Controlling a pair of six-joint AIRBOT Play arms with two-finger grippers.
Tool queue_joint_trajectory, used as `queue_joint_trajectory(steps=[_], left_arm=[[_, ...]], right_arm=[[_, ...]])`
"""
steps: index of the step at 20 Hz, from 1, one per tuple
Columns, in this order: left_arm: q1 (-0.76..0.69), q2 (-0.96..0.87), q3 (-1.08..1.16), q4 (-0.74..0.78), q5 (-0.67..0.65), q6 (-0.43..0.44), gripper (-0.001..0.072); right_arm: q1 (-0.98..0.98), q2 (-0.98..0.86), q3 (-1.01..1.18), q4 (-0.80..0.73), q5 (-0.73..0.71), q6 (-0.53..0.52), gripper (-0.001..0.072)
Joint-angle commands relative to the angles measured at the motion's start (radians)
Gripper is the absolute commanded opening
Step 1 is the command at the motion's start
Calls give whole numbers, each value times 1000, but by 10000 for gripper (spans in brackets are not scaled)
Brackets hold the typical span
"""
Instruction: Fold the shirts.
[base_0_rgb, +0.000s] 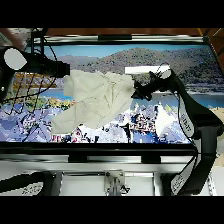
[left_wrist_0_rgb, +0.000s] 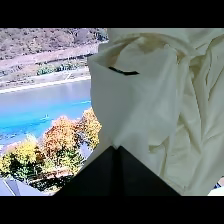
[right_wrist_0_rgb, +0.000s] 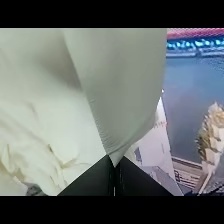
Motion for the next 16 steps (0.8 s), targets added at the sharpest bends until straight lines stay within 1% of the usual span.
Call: queue_joint_trajectory(steps=[1, 3, 8, 10, 13, 16], left_arm=[[27, 0, 59, 2, 17, 32, 48], [62, 0, 128, 1, 17, 32, 49], [119, 1, 331, 1, 17, 32, 49], [125, 3, 415, 1, 17, 32, 49], [126, 47, 447, 2, 30, 32, 49], [141, 113, 446, 5, 24, 31, 49]], right_arm=[[-33, 76, 56, -66, 71, -106, 77], [-73, 158, 120, -111, 103, -119, 77], [-166, 335, 294, -110, 151, -132, 77], [-190, 402, 361, -104, 150, -156, 77], [-220, 531, 380, -103, 114, -214, 77], [-255, 647, 380, -104, 77, -246, 77]])
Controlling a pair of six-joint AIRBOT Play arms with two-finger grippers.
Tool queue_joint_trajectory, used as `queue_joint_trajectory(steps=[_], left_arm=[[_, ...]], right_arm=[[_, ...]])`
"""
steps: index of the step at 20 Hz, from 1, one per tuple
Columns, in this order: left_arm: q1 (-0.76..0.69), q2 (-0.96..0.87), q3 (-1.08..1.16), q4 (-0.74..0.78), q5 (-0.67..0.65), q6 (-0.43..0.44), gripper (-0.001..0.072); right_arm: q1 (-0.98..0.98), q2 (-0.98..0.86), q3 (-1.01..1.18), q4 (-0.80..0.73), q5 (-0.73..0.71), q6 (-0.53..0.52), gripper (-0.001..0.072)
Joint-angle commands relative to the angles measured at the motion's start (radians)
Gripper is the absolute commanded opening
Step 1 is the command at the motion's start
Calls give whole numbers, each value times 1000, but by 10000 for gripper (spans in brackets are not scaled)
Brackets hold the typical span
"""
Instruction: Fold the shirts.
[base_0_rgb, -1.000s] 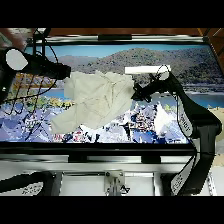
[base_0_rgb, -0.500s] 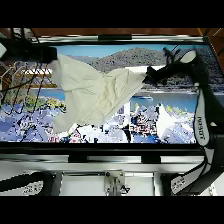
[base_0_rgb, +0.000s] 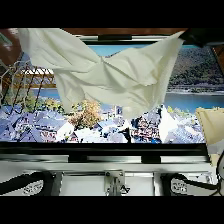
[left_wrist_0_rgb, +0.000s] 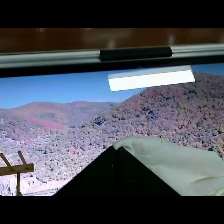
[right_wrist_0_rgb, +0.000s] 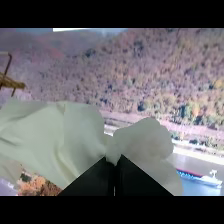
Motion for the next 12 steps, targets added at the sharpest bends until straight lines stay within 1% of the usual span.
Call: queue_joint_trajectory(steps=[1, 4, 6, 8, 12], left_arm=[[22, 71, 21, 6, -1, -3, 49], [76, 134, 17, 9, -46, -5, 49], [106, 161, 17, 8, -129, -30, 49], [103, 192, 17, -4, -187, -24, 49], [70, 297, 17, -29, -149, -16, 49]], right_arm=[[-45, 143, 16, -2, -64, -52, 77], [-87, 238, 16, -3, -174, -74, 76], [-104, 293, 16, -3, -247, -87, 76], [-104, 338, 16, -1, -303, -101, 77], [-104, 417, 16, -5, -389, -113, 76]])
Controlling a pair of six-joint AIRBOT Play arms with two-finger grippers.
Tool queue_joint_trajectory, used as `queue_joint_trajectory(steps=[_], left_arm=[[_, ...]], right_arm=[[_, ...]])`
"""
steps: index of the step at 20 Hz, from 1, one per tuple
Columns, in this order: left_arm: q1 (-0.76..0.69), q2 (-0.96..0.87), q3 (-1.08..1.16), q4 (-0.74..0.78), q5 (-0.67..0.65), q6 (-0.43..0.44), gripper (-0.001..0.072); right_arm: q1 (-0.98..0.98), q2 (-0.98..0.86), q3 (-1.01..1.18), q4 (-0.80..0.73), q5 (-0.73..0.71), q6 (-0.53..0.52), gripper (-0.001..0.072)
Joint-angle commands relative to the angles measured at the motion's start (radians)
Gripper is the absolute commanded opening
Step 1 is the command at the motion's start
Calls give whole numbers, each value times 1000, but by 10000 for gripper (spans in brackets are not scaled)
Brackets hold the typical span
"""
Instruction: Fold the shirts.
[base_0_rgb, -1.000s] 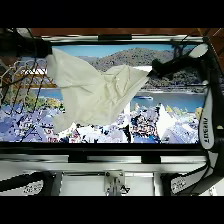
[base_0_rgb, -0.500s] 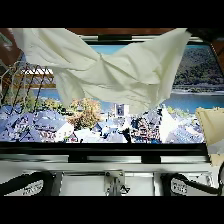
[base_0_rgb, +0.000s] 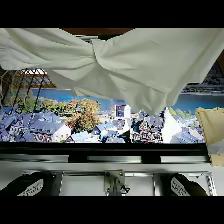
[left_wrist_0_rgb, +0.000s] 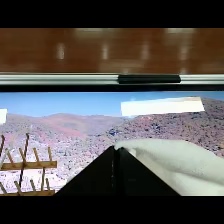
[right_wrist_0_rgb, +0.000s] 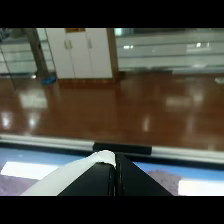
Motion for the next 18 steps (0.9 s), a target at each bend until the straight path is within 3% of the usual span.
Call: queue_joint_trajectory(steps=[1, 5, 10, 14, 18], left_arm=[[-11, 95, 1, -12, -2, 3, 48], [-11, 153, 0, 31, -87, -35, 49], [-11, 133, -255, 12, -204, -57, 49], [-11, 39, -488, -30, -81, -57, 49], [7, -136, -510, -21, 117, -63, 49]], right_arm=[[-4, 74, 1, -3, -131, -20, 76], [-4, 92, 1, 24, -226, -19, 76], [5, -54, 0, 53, 23, 29, 77], [109, -309, 0, 56, 89, 73, 77], [227, -563, 0, 56, -111, 153, 77]])
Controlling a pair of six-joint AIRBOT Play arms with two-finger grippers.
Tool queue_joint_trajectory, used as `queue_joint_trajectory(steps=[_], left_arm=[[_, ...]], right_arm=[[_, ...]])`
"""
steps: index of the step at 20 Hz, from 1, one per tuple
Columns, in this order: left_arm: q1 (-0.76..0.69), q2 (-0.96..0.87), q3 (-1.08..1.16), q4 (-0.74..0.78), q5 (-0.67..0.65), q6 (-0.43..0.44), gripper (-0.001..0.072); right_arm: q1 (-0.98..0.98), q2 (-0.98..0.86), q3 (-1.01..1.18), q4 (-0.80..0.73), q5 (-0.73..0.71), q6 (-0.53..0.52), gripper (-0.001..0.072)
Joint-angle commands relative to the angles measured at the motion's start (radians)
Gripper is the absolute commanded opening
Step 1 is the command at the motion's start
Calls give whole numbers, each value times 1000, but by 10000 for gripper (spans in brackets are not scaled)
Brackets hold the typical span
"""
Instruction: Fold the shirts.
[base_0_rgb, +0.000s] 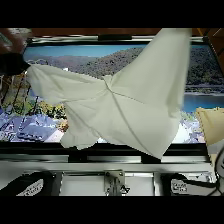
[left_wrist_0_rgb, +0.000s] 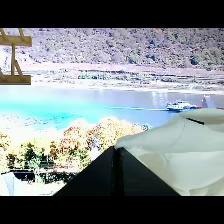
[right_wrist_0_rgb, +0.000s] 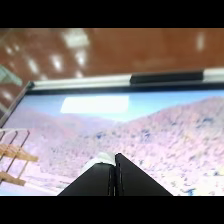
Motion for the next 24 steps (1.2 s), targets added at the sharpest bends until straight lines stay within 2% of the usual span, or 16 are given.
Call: queue_joint_trajectory(steps=[1, 2, 4, 8, 9, 10, 11, 12, 13, 14, 16, 19, 20, 21, 22, 24], left_arm=[[25, -148, -45, 3, 132, -26, 49], [40, -195, -45, 0, 125, -39, 49], [52, -277, -45, -4, 115, -51, 50], [41, -424, -45, -93, 115, -51, 50], [40, -457, -45, -135, 114, -50, 54], [38, -484, -45, -171, 114, -50, 107], [37, -499, -45, -192, 114, -50, 196], [41, -503, -45, -194, 114, -48, 357], [55, -500, -38, -194, 101, -29, 500], [80, -500, -11, -194, 46, 4, 559], [142, -499, 44, -194, -111, 54, 559], [224, -489, 47, -152, -317, 56, 551], [234, -484, 25, -118, -349, 57, 545], [237, -472, -11, -98, -354, 60, 544], [237, -456, -65, -104, -348, 76, 545], [233, -432, -185, -180, -293, 116, 546]], right_arm=[[80, -206, 1, 5, -168, 122, 77], [84, -249, 1, 5, -214, 159, 77], [89, -322, 1, -1, -217, 237, 77], [90, -441, -6, 2, -50, 347, 79], [90, -451, -26, 2, -17, 370, 104], [89, -451, -46, 4, 4, 370, 103], [89, -451, -49, 10, 29, 369, 104], [79, -443, -48, 28, 50, 365, 125], [60, -426, -47, 64, 73, 329, 381], [28, -398, -46, 112, 113, 249, 643], [-54, -327, -46, 87, 241, 209, 660], [-163, -230, -48, -202, 566, 209, 657], [-192, -204, -67, -295, 670, 188, 626], [-218, -177, -103, -343, 743, 157, 626], [-243, -143, -160, -338, 759, 129, 626], [-283, -58, -322, -278, 689, 117, 627]])
